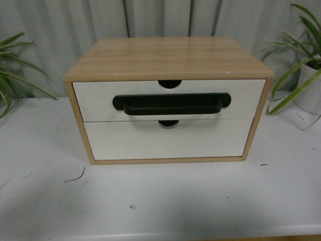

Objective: Close drawer sideways

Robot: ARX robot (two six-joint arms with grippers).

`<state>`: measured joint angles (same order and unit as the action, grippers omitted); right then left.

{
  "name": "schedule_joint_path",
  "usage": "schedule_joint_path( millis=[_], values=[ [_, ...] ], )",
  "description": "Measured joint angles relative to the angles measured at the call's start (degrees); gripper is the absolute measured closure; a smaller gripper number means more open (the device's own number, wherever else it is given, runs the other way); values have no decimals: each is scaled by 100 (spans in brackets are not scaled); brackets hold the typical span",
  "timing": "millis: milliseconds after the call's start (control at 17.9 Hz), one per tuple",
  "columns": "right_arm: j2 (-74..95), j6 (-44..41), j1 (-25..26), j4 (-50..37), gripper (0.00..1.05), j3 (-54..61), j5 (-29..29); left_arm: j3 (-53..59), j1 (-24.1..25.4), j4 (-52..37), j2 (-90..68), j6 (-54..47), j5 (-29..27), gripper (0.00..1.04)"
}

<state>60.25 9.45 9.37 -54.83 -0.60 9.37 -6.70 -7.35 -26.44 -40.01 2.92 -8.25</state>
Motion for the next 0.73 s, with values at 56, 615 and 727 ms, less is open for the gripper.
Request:
schedule_joint_path(
  millis=[56, 615, 727],
  values=[
    [-765, -450, -105, 710, 38, -20, -85, 153, 42, -424, 186, -98, 170, 40],
    [-4028, -931, -935, 3491, 103, -11, -935, 603, 723, 691, 2098, -214, 822, 103],
    [-4109, -931, -935, 3567, 103, -11, -935, 603, 723, 782, 2162, -214, 822, 103]
  ],
)
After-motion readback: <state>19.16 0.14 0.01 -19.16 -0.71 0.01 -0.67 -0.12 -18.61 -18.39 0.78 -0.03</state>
